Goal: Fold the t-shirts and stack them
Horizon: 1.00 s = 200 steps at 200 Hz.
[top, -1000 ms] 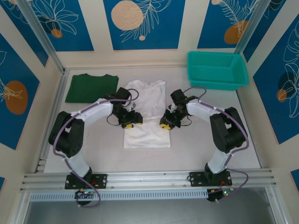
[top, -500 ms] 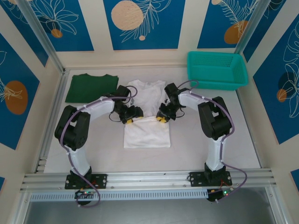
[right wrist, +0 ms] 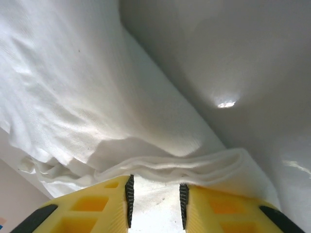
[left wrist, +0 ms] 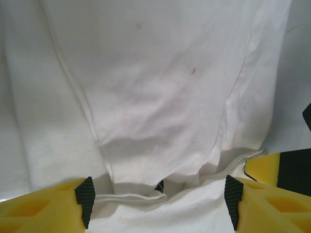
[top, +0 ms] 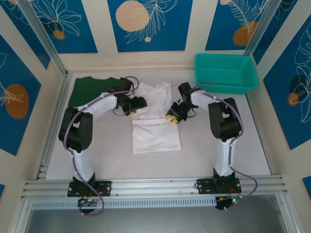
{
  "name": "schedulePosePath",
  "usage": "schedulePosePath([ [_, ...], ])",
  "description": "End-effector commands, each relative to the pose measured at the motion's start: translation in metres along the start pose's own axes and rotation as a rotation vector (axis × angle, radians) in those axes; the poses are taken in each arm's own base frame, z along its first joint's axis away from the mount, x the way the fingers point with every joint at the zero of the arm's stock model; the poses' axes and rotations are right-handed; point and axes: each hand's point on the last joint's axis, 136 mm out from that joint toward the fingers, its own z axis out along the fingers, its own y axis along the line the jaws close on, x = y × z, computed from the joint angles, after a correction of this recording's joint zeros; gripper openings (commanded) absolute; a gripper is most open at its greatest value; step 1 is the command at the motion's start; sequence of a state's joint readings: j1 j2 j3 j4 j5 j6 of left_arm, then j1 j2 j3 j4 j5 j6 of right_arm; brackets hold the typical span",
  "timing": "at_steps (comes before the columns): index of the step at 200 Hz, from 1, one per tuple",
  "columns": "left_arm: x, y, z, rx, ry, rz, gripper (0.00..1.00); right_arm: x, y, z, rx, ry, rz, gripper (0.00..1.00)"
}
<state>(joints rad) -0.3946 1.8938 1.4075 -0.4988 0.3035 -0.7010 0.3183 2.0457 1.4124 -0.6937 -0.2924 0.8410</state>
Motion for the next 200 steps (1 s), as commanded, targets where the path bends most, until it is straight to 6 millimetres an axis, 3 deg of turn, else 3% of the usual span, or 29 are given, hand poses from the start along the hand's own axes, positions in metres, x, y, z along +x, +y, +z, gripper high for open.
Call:
schedulePosePath([
  [1,-0.01,-0.008,-0.038,-0.03,-0.066,0.059,0.72,0.007,0.022,-0.023,-0.075,-0.027,-0.081,0.35],
  [21,0.009,-0.016,-0.048,-0.01,-0.023,0.141,0.72,0.018,0.02,-0.036,-0.103,-0.052,-0.131,0.37],
  [38,0.044,-0.017,-0.052,0.01,0.085,0.219,0.71,0.034,0.007,-0.045,-0.109,-0.055,-0.167,0.39],
  [74,0.14,0.025,-0.063,0.014,0.356,0.177,0.71,0.087,-0.036,-0.054,-0.131,-0.006,-0.219,0.5],
  [107,0.211,0.045,-0.067,0.123,0.547,0.065,0.7,0.141,-0.076,-0.037,-0.145,0.124,-0.194,0.54],
  [143,0.241,0.054,-0.056,0.201,0.622,-0.074,0.7,0.16,-0.1,-0.024,-0.113,0.169,-0.155,0.54],
  [200,0.241,0.071,-0.04,0.15,0.571,-0.127,0.65,0.155,-0.107,-0.009,-0.079,0.166,-0.123,0.52],
])
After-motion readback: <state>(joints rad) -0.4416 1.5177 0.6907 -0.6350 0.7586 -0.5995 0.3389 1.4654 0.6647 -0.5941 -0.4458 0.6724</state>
